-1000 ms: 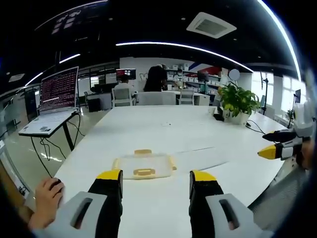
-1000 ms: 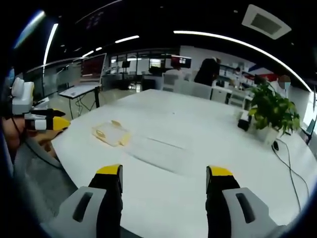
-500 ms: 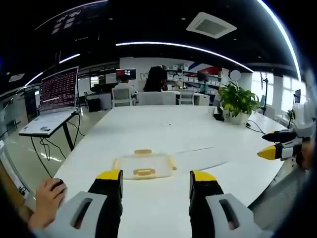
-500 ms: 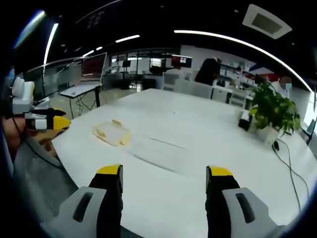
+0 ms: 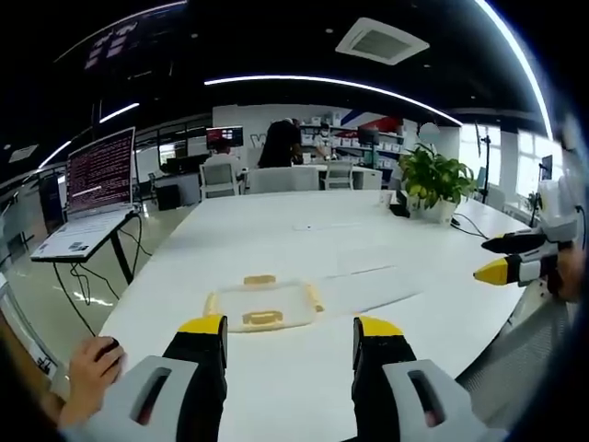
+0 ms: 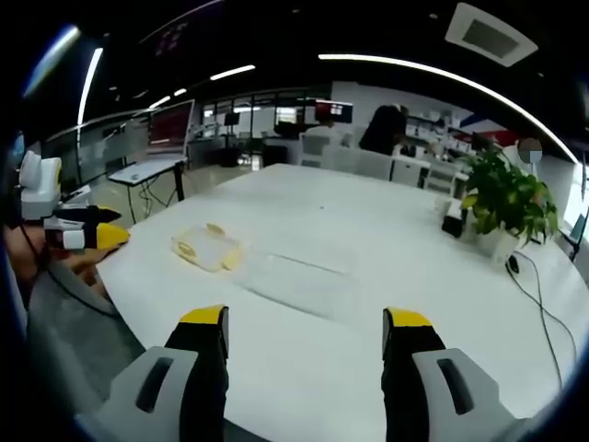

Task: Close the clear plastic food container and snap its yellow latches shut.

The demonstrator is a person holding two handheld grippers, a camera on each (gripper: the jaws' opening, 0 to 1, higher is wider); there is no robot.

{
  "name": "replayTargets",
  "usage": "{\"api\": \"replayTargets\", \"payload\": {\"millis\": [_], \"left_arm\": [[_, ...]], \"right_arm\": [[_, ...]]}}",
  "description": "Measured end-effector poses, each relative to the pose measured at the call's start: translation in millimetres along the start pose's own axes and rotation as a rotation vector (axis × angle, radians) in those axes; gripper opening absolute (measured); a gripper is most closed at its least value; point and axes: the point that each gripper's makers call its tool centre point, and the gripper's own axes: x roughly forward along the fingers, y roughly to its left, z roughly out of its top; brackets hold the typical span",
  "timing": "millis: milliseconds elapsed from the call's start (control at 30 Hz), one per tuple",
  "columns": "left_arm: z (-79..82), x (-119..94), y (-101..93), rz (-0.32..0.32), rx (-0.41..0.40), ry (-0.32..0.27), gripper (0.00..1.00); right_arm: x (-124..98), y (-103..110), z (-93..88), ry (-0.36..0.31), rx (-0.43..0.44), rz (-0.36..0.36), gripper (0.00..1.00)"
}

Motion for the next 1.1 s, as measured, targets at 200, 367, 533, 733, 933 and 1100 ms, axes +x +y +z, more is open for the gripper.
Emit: {"api": "replayTargets", "payload": {"millis": [200, 367, 533, 733, 933, 1100], "left_arm": [[-3.4, 1, 4.2, 0.006, -0.027, 0.032, 0.50], [-2.4, 3, 3.9, -0.011, -0.020, 0.042, 0.50], [7.4, 9, 9.8, -0.023, 0.019, 0.024, 0.50], [14.2, 14, 9.8, -0.058, 0.066, 0.027, 0.50], [15.3, 19, 11.7, -0.090, 0.089, 0.034, 0.49], [13.8, 23, 19.4, -0.102, 0.116, 0.045, 0.49]], "right_arm": [[2, 2, -1.2, 0.015, -0.008, 0.008, 0.65], [4, 3, -1.4, 0.025, -0.006, 0.018, 0.65], [7, 6, 3.2, 0.021, -0.037, 0.032, 0.63], [17, 8, 12.2, 0.012, -0.056, 0.051, 0.63], [28, 11, 14.6, 0.024, -0.088, 0.074, 0.62], [38, 14, 19.7, 0.032, -0.106, 0.100, 0.62]]}}
